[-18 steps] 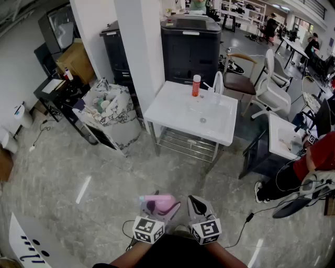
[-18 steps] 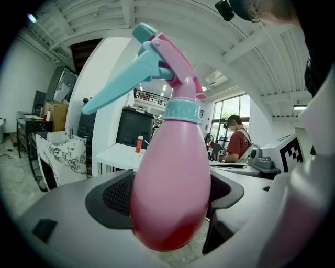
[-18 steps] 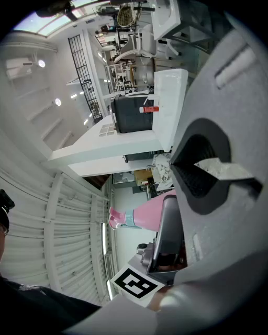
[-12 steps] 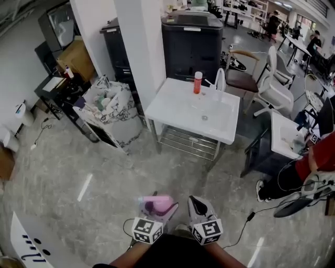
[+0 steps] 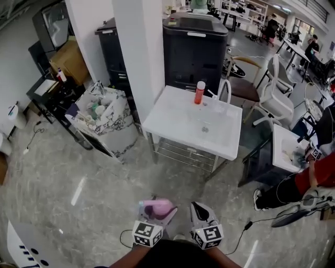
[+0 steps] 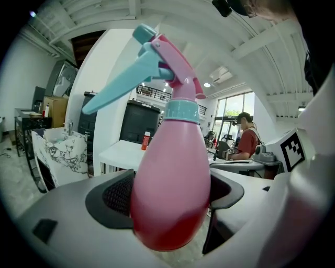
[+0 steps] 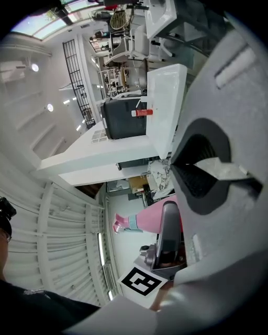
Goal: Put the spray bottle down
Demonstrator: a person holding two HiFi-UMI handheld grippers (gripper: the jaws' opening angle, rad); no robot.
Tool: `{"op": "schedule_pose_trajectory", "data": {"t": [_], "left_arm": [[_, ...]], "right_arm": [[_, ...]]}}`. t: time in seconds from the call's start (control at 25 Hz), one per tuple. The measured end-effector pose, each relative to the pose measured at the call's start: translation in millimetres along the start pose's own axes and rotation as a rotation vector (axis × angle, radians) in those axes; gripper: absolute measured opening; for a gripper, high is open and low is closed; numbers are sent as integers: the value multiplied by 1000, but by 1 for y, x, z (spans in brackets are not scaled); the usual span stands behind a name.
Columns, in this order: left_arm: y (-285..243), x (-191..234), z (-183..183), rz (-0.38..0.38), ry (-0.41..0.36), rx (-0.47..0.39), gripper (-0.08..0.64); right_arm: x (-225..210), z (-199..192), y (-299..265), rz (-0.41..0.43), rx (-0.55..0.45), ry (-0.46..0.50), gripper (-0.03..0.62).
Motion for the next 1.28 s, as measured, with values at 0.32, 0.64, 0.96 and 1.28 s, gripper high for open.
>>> {"op": "schedule_pose_trajectory", "data": {"t": [0.32,0.64,0.96,1.28], "left_arm": [[-58,91,55,-107,-4,20,411],[-84,193,113,-167,-29,37,411],[-102,259,131,-188,-46,68,411],[-130,283,132,-205,-39,95,410]], "right_arm": [[-17,50,-106,-101,13,-1,-2],[-5,103,-204,-195,-16,-11,-2],[10,120,-260,-239,-1,-5,-2],[-6,125,-295,-271,2,-25,-2]]}}
Point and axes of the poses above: the fingertips, and each gripper's own axes: y backward along the fingers, x to its left, z out of its top, the point moved 1 cm from there along y, backward along the fingers, and after that the axes turned 10 degrees about -z, right-handed, at the moved point
